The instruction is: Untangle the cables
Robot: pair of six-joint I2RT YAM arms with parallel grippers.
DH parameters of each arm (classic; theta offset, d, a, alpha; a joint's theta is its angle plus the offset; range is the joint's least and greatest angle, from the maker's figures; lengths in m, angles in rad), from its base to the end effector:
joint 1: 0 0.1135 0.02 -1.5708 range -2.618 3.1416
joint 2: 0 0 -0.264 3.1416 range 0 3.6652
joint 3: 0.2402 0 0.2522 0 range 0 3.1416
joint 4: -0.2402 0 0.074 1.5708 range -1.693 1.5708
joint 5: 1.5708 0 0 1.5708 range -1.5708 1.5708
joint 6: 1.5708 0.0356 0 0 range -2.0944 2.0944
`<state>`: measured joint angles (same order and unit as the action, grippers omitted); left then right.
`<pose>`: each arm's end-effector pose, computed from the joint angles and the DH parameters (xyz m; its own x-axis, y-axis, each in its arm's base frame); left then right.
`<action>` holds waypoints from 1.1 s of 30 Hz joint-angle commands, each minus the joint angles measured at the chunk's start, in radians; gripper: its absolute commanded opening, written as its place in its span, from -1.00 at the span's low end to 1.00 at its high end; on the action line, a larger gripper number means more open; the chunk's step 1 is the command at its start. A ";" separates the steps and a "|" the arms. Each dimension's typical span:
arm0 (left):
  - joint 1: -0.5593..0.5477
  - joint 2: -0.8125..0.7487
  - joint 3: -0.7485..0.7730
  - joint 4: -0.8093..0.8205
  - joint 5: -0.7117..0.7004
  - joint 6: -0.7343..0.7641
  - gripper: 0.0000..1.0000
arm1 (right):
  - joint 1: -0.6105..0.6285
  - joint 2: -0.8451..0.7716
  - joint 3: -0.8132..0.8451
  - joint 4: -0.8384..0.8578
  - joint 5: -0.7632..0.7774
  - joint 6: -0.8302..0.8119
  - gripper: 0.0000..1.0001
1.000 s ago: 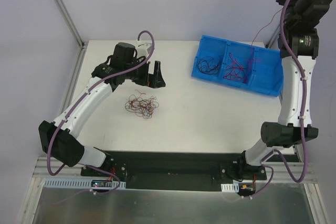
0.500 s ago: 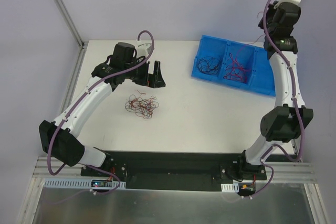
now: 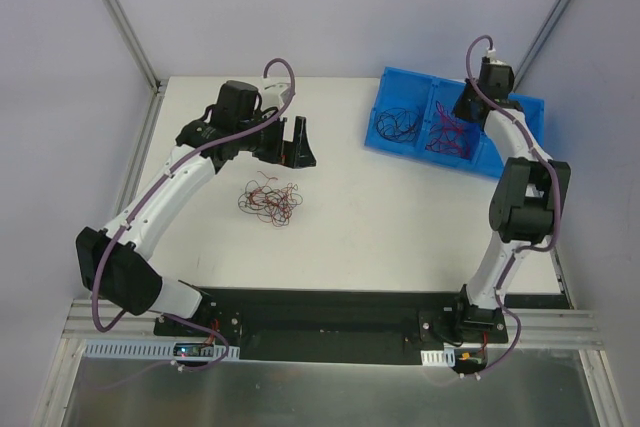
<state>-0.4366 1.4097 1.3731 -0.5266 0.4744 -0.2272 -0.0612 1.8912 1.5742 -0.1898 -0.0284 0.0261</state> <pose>0.2777 -0.1475 0.3687 -0.6349 0.0752 -0.7689 0.5986 0.6771 -0.4281 0.4496 -0.0265 0.2915 -0.4834 0.0558 -0.8736 0.0490 0.9981 0.0366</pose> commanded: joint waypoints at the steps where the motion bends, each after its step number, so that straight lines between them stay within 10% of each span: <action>1: 0.009 0.011 0.003 0.008 0.029 0.002 0.96 | -0.009 0.071 0.111 -0.052 -0.021 -0.008 -0.99; 5: 0.009 0.021 0.003 0.008 0.027 0.000 0.96 | -0.009 0.186 0.315 -0.225 0.022 -0.057 -0.92; 7: 0.009 0.024 0.003 0.007 0.024 0.000 0.96 | -0.009 0.219 0.406 -0.339 0.059 -0.074 -0.58; 17: 0.021 0.038 -0.012 0.005 -0.094 -0.009 0.95 | 0.012 -0.041 0.292 -0.451 0.081 -0.051 0.05; 26: 0.122 0.008 -0.084 0.075 -0.194 -0.095 0.96 | 0.449 -0.421 -0.414 0.062 -0.068 0.123 0.22; 33: 0.136 -0.067 -0.251 0.089 -0.203 -0.153 0.92 | 0.716 -0.209 -0.522 0.488 -0.132 0.256 0.15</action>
<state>-0.3069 1.4406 1.2247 -0.4568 0.2760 -0.3233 0.6037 1.5620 1.0561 -0.0372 -0.0956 0.1593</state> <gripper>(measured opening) 0.963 0.600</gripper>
